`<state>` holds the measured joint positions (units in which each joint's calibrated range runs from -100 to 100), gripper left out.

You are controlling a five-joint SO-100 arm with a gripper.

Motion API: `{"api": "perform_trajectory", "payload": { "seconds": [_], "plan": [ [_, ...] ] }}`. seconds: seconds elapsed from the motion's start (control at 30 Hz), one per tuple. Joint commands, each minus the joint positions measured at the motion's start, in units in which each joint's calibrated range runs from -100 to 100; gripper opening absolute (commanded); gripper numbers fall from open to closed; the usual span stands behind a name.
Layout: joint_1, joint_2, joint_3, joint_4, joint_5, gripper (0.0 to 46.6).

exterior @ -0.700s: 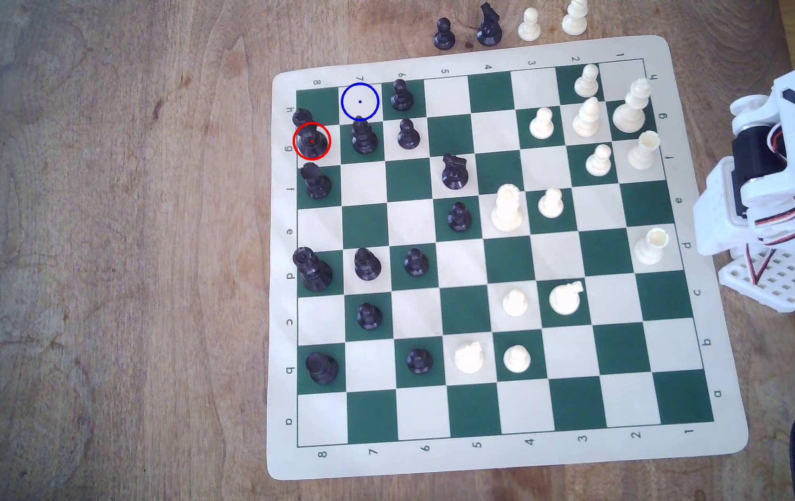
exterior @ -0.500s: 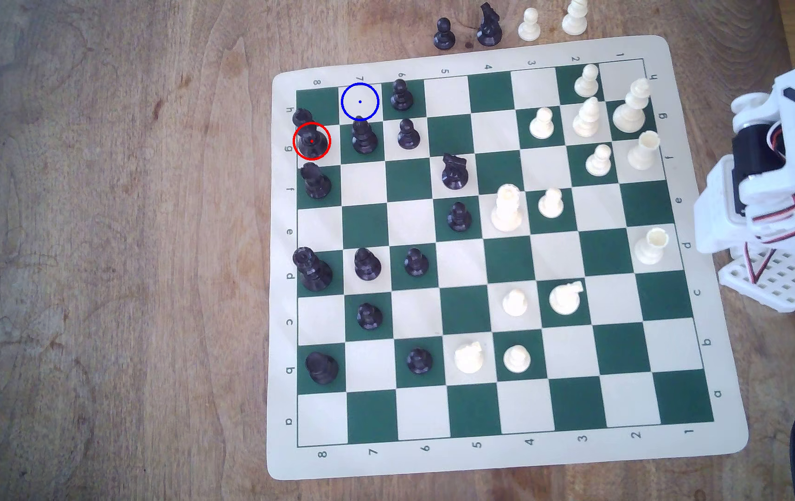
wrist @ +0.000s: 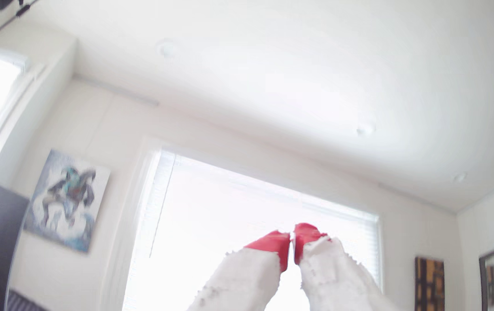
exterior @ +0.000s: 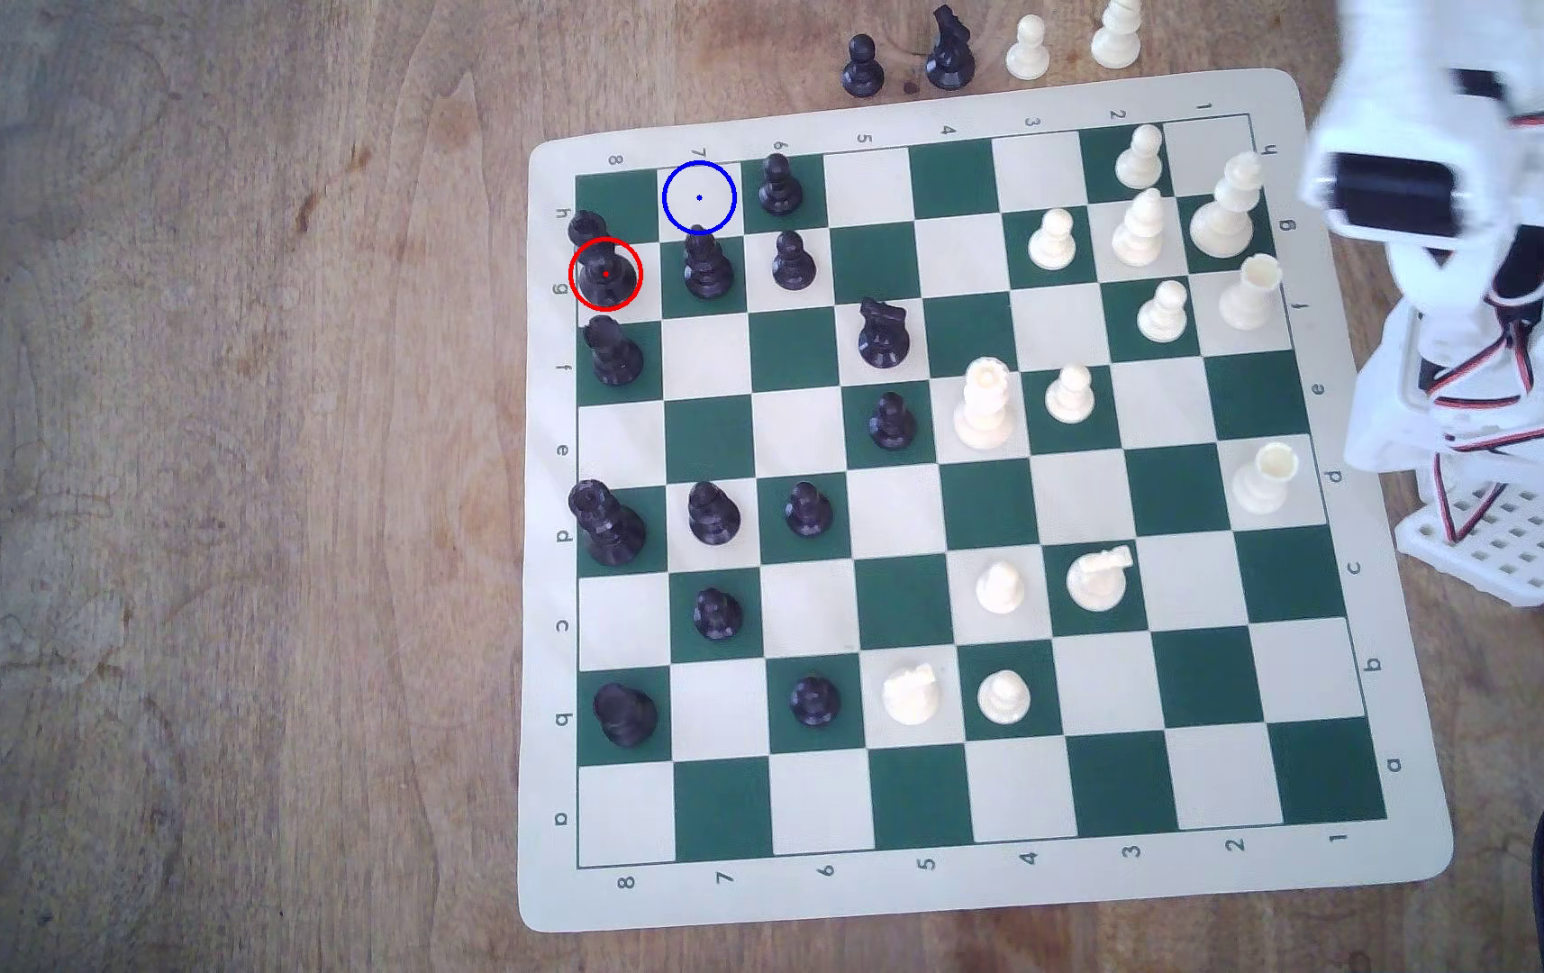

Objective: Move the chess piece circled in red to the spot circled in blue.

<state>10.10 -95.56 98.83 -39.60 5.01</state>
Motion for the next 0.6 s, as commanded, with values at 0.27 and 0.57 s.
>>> {"api": "perform_trajectory", "payload": {
  "seconds": [0.27,0.57],
  "plan": [
    [3.0,0.3,-9.9,45.5,-0.3,0.2],
    [0.1,31.1,-39.5,59.2,-4.0,1.3]
  ]
}}
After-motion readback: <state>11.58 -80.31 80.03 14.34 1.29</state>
